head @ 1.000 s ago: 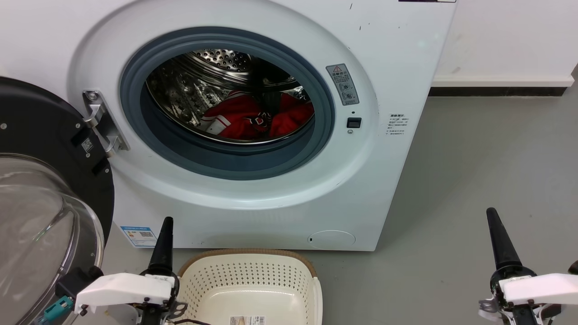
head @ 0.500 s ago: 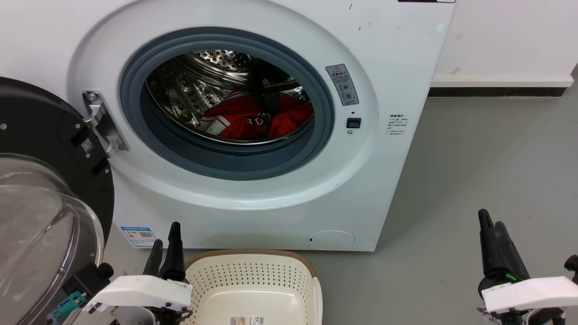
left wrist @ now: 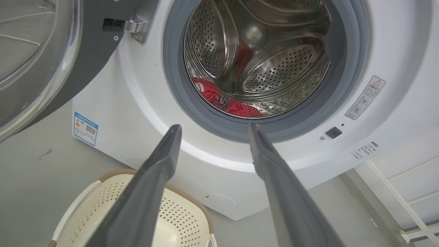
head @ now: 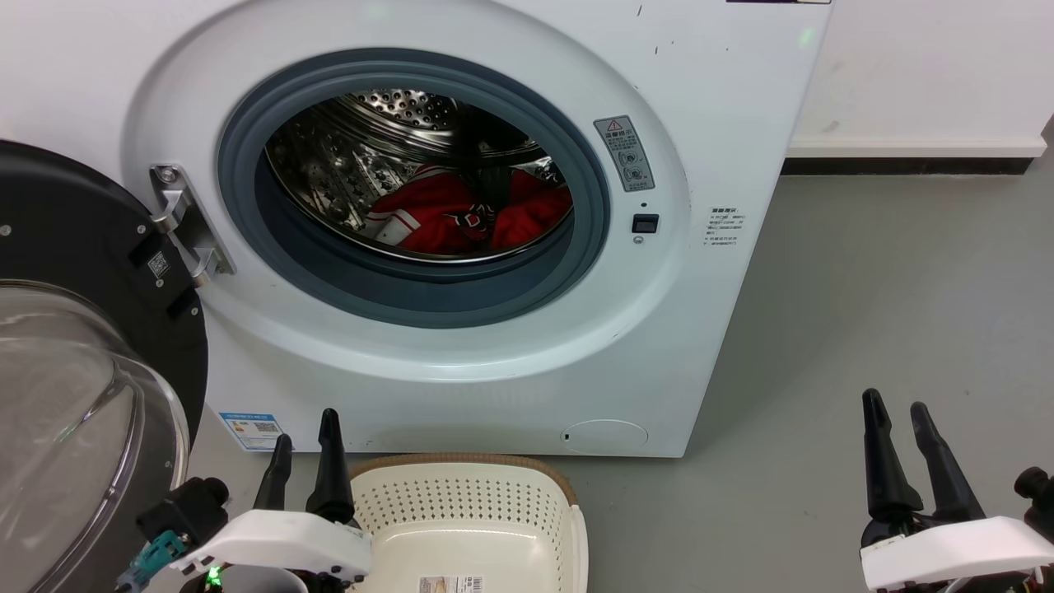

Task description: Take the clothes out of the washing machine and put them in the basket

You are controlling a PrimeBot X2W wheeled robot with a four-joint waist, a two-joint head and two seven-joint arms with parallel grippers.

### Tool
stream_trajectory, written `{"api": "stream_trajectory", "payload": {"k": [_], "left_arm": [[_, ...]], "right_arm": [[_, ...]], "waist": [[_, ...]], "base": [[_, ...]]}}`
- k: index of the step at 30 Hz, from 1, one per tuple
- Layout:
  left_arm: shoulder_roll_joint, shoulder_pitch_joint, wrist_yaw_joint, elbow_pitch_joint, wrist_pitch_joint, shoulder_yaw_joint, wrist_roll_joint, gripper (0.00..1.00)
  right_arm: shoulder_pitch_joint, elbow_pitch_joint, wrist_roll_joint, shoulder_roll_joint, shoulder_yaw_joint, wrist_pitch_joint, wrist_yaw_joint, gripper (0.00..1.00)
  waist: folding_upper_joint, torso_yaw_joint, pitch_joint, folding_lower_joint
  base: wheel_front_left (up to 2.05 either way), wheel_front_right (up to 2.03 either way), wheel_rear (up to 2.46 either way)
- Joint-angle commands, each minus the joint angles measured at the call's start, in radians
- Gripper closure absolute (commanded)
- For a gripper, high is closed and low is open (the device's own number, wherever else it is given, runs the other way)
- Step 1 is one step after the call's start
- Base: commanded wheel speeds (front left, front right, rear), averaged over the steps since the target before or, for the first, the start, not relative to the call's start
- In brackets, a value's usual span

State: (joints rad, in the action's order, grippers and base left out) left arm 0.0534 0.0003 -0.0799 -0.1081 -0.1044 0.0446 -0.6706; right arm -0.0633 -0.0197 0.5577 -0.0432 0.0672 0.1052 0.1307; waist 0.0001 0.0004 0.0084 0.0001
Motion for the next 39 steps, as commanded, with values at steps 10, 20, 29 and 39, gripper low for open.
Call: {"api": "stream_trajectory", "payload": {"k": [10, 20, 29, 39], "left_arm": [[0.012, 0.013, -0.031, 0.033, -0.036, 0.025, 0.139, 0.00], [0.013, 0.028, -0.051, 0.054, -0.062, 0.039, 0.245, 0.00], [0.013, 0.043, -0.063, 0.068, -0.084, 0.048, 0.333, 0.00], [0.012, 0.054, -0.069, 0.075, -0.104, 0.059, 0.415, 0.00]], "right_arm": [[-0.019, 0.052, -0.152, -0.007, 0.000, 0.035, 0.000, 0.00], [-0.039, 0.081, -0.261, -0.008, 0.001, 0.061, 0.000, 0.00], [-0.059, 0.102, -0.348, -0.008, -0.002, 0.083, 0.000, 0.00], [-0.075, 0.121, -0.427, -0.008, 0.000, 0.102, 0.000, 0.00]], "waist": [[-0.0001, 0.000, 0.002, 0.0000], [-0.0001, -0.001, 0.006, 0.0000], [-0.0001, -0.001, 0.005, 0.0000], [-0.0001, -0.002, 0.003, 0.0000]], "base": [[0.00, 0.00, 0.00], [0.00, 0.00, 0.00], [0.00, 0.00, 0.00], [0.00, 0.00, 0.00]]}}
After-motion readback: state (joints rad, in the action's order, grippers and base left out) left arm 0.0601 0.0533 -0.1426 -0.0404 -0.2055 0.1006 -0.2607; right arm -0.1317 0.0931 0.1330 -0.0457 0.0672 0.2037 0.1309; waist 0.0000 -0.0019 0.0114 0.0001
